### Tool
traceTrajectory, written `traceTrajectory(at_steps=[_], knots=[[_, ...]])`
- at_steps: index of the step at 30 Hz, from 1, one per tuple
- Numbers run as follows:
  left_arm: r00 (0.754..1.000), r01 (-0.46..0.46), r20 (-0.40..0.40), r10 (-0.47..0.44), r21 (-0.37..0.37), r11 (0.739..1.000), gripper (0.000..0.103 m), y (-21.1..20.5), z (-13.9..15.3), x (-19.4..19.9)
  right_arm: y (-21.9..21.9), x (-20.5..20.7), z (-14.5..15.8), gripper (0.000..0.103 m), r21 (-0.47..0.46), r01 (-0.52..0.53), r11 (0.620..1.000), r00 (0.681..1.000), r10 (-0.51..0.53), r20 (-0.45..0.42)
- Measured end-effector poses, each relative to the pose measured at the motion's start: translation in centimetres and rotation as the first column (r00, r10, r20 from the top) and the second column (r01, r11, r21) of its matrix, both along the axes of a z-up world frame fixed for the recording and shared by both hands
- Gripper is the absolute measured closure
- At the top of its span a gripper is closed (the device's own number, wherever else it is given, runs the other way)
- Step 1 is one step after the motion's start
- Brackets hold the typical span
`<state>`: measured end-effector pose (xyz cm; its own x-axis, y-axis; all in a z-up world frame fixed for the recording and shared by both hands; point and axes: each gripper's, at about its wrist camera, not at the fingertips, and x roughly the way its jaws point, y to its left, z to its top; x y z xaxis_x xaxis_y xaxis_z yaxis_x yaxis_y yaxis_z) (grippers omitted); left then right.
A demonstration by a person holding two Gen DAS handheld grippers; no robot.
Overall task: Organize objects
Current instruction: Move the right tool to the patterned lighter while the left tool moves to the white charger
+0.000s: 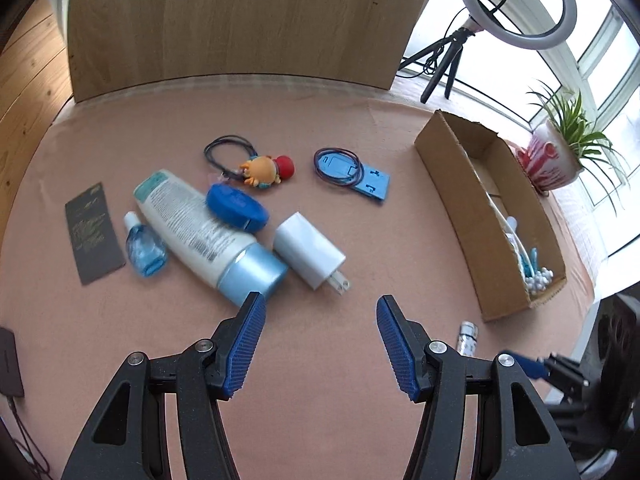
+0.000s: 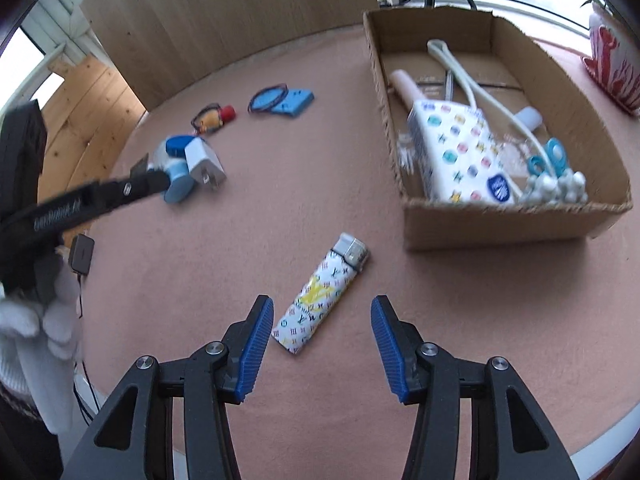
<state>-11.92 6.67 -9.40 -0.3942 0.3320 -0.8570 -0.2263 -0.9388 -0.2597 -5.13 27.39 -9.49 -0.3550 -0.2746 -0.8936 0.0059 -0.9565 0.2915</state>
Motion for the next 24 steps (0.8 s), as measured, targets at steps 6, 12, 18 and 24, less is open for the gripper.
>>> traceTrajectory(at_steps=[6,12,18,24], knots=[[0.999,0.031,0.007,-0.031,-0.010,0.999,0.048,1.6,-0.9,-2.6,0.4,0.5,-0.7,0.056,0.010,0.018,1.000,1.000,-0.018,0.020],[0.997,0.059,0.049,-0.060,0.018,0.998,0.060,2.9,-2.0,-4.1,1.8,0.9,-0.4,0.058,0.003,0.062,0.998,0.998,-0.062,0.020],[0.997,0.036,0.064,-0.035,-0.006,0.999,0.059,4.4,-2.4,-5.2,2.0,0.7,-0.6,0.060,-0.003,0.075,0.997,0.997,-0.075,0.034],[0.994,-0.036,0.103,0.042,-0.059,0.998,0.036,4.8,-2.6,-6.8,0.9,-0.3,-0.8,0.060,-0.001,0.073,0.997,0.997,-0.073,0.040]])
